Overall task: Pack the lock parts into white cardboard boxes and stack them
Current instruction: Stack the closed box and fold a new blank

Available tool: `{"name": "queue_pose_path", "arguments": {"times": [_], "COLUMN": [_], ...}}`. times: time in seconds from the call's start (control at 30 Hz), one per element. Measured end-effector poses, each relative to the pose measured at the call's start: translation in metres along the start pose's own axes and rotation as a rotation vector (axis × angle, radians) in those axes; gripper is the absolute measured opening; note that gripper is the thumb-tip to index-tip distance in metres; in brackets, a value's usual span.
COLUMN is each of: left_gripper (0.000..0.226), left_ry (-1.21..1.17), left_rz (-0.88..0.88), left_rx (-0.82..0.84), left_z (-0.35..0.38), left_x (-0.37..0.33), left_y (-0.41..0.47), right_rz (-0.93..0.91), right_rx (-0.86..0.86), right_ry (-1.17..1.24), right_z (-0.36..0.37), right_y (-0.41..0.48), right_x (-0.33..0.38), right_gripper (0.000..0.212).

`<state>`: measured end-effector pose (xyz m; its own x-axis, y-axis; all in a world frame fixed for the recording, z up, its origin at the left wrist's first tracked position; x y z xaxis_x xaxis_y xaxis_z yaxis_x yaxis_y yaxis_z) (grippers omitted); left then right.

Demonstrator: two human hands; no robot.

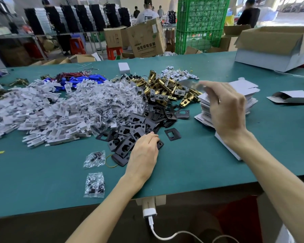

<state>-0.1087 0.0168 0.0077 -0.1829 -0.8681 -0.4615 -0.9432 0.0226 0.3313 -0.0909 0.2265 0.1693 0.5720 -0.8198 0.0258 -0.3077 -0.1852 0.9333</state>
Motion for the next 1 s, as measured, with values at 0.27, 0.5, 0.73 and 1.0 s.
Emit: {"name": "queue_pose_path", "arguments": {"times": [0.27,0.5,0.73,1.0], "left_gripper": [0.053,0.087,0.086,0.099], "left_ry": [-0.122,-0.069,0.072,0.101], "left_rz": [-0.057,-0.024,0.156,0.147], "left_rx": [-0.151,-0.261,-0.195,-0.207], "left_z": [-0.029,-0.044,-0.028,-0.027], "left_x": [-0.004,-0.008,-0.019,-0.016], "left_y": [-0.003,-0.005,-0.007,-0.007], "right_rz": [0.804,1.081,1.131,1.166], "right_rx": [-0.255,-0.126,-0.124,-0.096], "right_ry": [0.73,0.957,1.149,1.186], "right_z": [0.056,0.105,0.111,0.112], "right_y": [-0.083,-0.154,-0.154,-0.156], "right_x": [-0.02,0.007,0.011,0.014], "right_gripper": [0.01,0.012,0.015,0.015]}}
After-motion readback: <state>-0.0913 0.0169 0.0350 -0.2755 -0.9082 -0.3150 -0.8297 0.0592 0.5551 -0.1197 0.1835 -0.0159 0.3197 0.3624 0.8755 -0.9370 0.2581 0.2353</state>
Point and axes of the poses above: each hand's wrist, its own y-axis towards the middle knuckle, its own z-axis out of the palm, x = y × z, the point moved 9 cm from there along y, towards the middle knuckle, and after that the axes turned 15 degrees about -z, right-handed, at the moved point
